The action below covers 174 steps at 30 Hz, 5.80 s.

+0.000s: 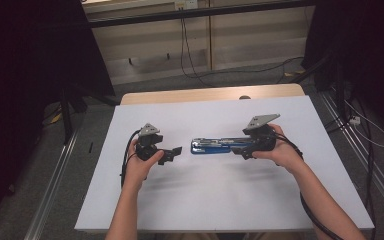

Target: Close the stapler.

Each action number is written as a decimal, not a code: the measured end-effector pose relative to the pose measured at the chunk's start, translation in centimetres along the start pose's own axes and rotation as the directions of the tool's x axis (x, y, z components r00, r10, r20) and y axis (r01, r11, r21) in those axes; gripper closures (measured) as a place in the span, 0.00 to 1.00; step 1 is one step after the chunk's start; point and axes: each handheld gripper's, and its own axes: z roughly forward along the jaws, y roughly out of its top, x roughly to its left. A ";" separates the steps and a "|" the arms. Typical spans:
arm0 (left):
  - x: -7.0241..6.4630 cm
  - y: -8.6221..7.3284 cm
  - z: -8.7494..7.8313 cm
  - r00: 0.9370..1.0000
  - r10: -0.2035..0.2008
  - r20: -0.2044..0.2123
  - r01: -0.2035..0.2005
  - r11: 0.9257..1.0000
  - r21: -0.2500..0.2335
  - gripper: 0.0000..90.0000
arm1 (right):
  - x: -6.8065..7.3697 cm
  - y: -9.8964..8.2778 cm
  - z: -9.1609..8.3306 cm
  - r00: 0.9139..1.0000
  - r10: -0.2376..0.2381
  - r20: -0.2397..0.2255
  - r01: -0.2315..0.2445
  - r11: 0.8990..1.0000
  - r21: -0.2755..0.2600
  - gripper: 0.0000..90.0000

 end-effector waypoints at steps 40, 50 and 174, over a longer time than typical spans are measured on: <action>-0.6 0.2 0.0 1.000 0.010 0.002 -0.010 1.000 -0.007 0.07 | -1.2 -4.7 -4.8 0.979 0.120 0.165 -0.112 0.992 -0.056 0.70; -0.7 0.1 0.4 1.000 0.021 0.005 -0.021 1.000 0.013 0.07 | -2.0 -5.6 -5.0 0.967 0.165 0.194 -0.161 0.986 -0.038 1.00; -2.6 -3.7 -4.1 1.000 0.001 0.017 0.000 0.999 -0.040 0.11 | 4.9 -8.2 -7.6 0.972 0.189 0.137 -0.170 0.975 -0.142 0.23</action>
